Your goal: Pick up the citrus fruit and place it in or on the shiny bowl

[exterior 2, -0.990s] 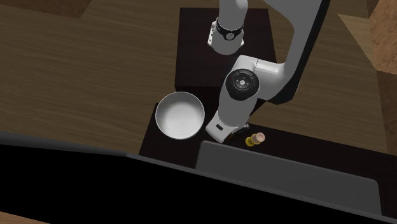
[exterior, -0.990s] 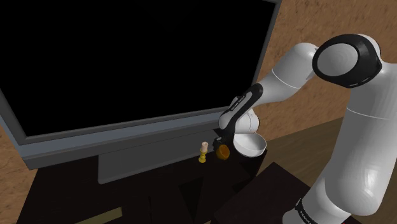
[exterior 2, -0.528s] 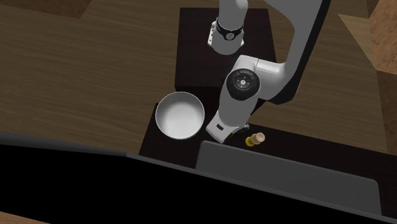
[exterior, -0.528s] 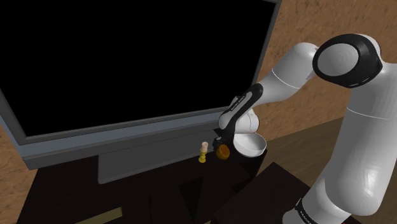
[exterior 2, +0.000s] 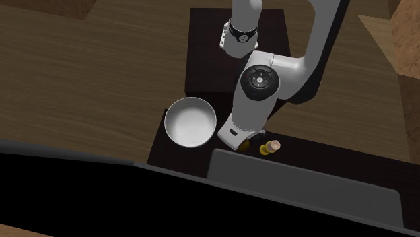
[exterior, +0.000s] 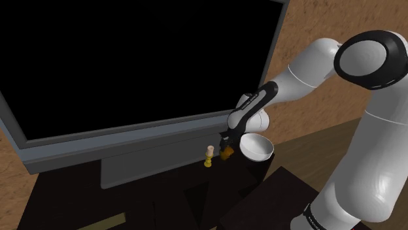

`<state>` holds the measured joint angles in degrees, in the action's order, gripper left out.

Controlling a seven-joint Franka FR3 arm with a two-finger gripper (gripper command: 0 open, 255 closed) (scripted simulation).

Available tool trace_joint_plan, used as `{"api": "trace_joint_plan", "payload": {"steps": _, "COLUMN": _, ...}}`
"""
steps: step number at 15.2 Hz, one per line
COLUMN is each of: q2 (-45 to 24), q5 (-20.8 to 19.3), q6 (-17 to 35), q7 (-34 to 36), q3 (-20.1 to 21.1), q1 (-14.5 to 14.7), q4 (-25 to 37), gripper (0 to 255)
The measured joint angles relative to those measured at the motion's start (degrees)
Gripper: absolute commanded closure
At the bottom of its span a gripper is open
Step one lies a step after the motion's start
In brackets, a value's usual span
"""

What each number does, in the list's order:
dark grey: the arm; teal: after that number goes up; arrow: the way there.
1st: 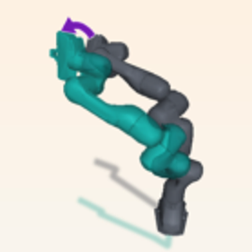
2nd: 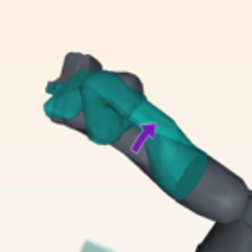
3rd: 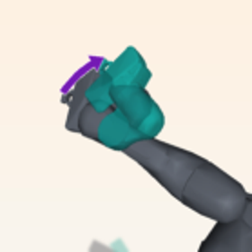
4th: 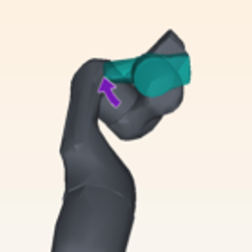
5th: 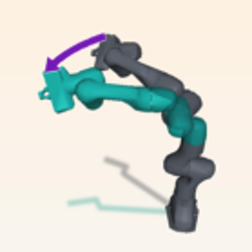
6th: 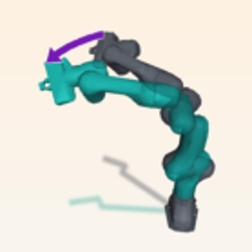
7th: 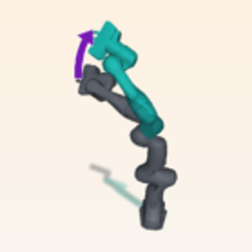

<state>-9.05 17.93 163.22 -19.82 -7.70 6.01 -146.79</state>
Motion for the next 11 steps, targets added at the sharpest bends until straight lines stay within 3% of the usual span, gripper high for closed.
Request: {"api": "trace_joint_plan", "payload": {"steps": 11, "q2": 9.36, "q5": -8.39, "q6": -8.55, "q7": 6.94, "q3": -2.32, "q1": 0.95, "q4": -0.38, "gripper": 255}}
